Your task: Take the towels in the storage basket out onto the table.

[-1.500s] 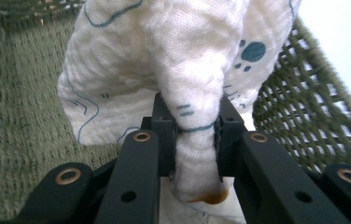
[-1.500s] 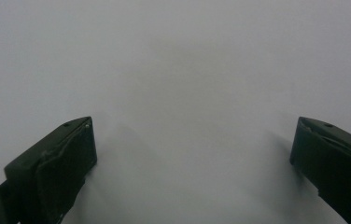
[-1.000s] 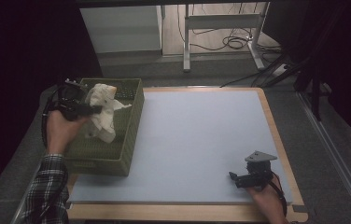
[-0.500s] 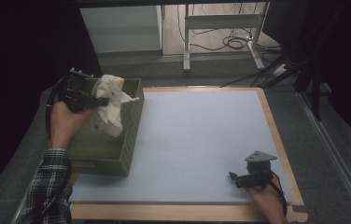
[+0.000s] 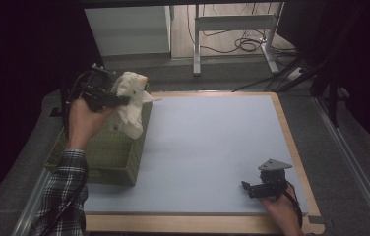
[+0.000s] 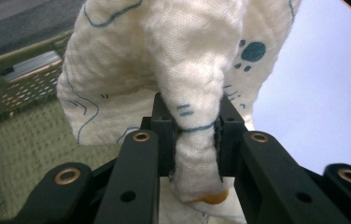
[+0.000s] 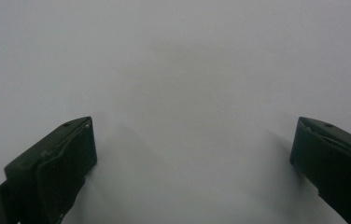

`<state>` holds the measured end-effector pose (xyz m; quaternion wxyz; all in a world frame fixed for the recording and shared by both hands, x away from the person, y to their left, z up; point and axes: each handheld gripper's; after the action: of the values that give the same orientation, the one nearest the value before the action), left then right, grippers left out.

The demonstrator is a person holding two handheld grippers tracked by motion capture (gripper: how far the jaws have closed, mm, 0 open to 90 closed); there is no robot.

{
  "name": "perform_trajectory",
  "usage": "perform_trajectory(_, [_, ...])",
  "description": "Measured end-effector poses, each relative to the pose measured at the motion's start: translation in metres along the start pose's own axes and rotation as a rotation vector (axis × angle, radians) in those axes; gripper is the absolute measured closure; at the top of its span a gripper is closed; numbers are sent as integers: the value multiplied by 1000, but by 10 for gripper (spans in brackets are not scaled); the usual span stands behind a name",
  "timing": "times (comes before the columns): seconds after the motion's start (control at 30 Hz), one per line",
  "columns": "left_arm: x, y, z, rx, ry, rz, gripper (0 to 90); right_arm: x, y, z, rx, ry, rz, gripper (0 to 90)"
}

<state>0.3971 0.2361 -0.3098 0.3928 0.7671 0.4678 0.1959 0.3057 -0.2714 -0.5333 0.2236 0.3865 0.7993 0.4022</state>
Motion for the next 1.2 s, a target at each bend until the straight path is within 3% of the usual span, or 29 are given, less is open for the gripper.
perform_trajectory(0.6, [-50, 17, 57, 23, -95, 78, 753, 0, 0, 0, 0, 2, 2, 3])
perform_trajectory(1.03, [-86, 18, 88, 53, -155, 108, 747, 0, 0, 0, 1, 2, 4, 3])
perform_trajectory(1.2, [-103, 12, 106, 72, -189, 121, 746, 0, 0, 0, 2, 2, 4, 3])
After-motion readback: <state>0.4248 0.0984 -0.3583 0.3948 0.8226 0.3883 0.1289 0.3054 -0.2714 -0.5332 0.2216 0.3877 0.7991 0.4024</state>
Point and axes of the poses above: each handheld gripper's, and its own axes: z roughly forward along the jaws, y roughly out of its top, x roughly to its left, and after that the axes turned 10 degrees about -x, right-handed
